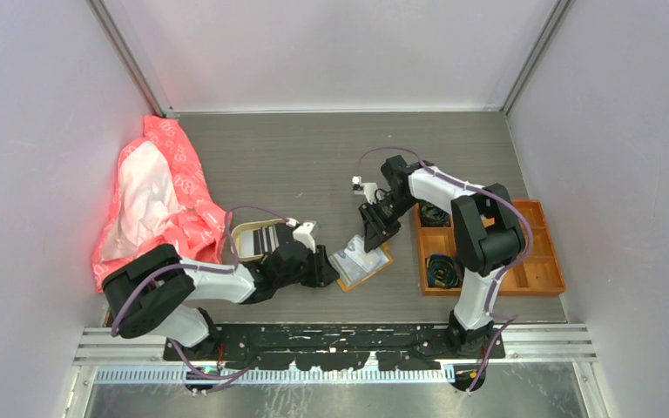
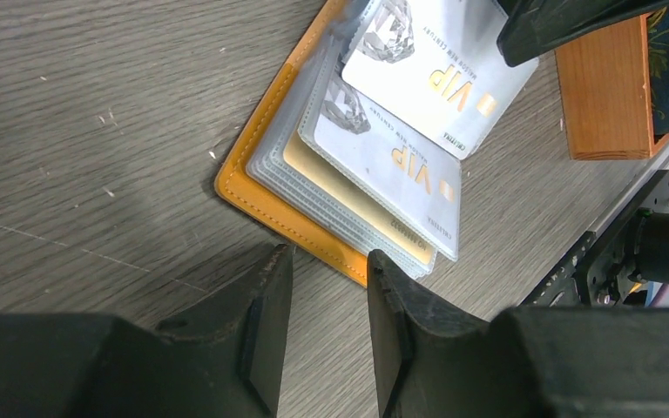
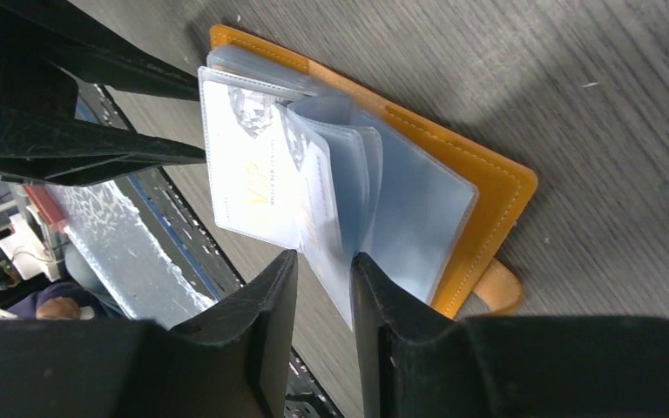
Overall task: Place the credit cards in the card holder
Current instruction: Insert the credit card into the card holder.
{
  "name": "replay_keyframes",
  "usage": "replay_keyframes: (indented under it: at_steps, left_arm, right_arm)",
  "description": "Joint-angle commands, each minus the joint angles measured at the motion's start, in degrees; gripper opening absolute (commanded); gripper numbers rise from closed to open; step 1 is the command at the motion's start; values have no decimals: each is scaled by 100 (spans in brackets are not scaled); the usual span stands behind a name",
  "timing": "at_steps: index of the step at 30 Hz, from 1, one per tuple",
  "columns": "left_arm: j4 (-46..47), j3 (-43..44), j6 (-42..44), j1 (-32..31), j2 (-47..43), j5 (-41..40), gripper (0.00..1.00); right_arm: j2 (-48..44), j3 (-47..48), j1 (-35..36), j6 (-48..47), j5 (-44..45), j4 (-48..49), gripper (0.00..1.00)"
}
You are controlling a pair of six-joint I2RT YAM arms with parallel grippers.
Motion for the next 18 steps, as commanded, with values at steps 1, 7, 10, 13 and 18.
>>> replay_keyframes:
  at_steps: [1, 7, 10, 13, 18]
  left_arm:
    - [-117, 75, 158, 35, -280, -151, 38]
    - [-401, -6, 212, 35, -620, -270, 38]
    - [-604, -52, 278, 31, -862, -330, 39]
    - [-858, -65, 341, 36, -1139, -381, 39]
    - [-1078, -117, 408, 31, -1576, -433, 39]
  right_arm:
    - [-73, 227, -20, 72, -489, -113, 35]
    - [-12, 191, -25, 131, -594, -75, 32]
    - [48, 188, -29, 168, -565, -52, 32]
    - [42, 193, -31, 164, -548, -47, 32]
    - [13, 153, 31, 202, -414, 19, 32]
